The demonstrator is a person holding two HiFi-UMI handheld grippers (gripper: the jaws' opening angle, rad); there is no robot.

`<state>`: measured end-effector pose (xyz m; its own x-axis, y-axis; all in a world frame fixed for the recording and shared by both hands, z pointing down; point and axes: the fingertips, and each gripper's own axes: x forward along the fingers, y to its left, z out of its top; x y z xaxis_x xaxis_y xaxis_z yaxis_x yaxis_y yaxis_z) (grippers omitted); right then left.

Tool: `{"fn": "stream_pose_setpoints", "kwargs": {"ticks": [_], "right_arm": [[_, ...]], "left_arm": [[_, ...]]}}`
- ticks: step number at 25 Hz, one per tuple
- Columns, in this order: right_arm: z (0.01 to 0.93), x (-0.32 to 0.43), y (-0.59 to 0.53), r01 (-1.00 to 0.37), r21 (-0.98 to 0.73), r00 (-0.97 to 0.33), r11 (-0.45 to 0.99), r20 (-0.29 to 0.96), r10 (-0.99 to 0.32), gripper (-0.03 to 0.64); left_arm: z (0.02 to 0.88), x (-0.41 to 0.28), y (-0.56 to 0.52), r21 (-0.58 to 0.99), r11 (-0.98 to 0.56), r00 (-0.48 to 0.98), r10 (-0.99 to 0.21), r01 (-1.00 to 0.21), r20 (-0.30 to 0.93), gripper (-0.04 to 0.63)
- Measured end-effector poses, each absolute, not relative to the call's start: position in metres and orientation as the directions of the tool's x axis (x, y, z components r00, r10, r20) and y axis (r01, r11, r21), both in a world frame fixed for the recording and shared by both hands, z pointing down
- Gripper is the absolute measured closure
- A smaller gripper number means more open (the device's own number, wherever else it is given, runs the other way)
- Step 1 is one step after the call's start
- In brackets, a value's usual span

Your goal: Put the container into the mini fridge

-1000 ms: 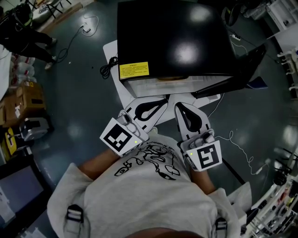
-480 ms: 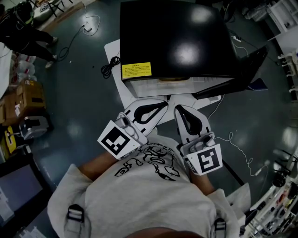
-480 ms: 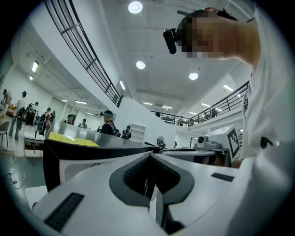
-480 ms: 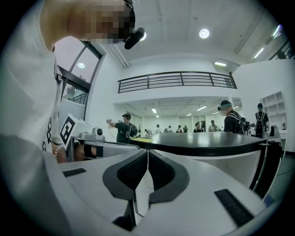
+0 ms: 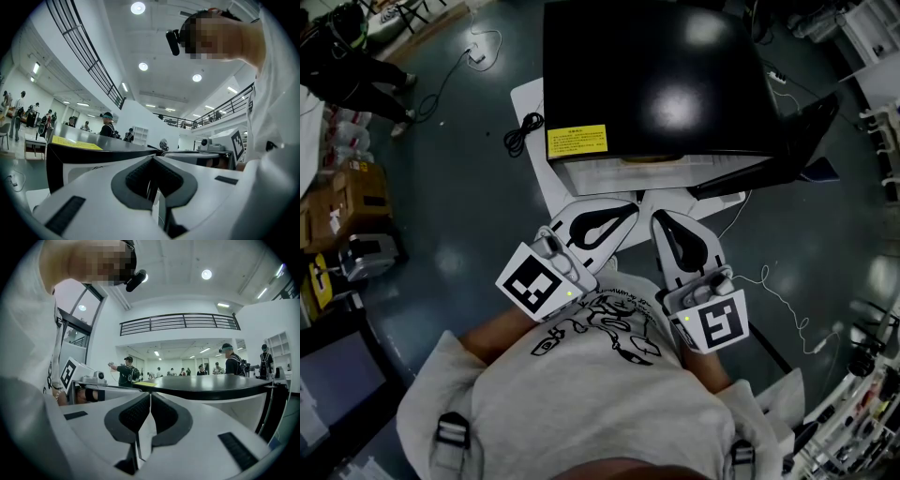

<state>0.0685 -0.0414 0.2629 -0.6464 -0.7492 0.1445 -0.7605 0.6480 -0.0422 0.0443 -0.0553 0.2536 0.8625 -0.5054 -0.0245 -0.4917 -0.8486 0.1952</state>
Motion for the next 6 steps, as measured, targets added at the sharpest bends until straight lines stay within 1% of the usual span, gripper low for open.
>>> {"fn": "stream_pose_setpoints", "kwargs": {"ticks": [6], "right_arm": [[0.2645, 0.0688, -0.0424, -0.763, -0.04, -0.643, 0.645, 0.148, -0.751, 0.584]], "left_arm": [[0.2546, 0.0441, -0.055, 0.199, -0.848, 0.862, -0.506, -0.492, -0.027, 0.581]]}}
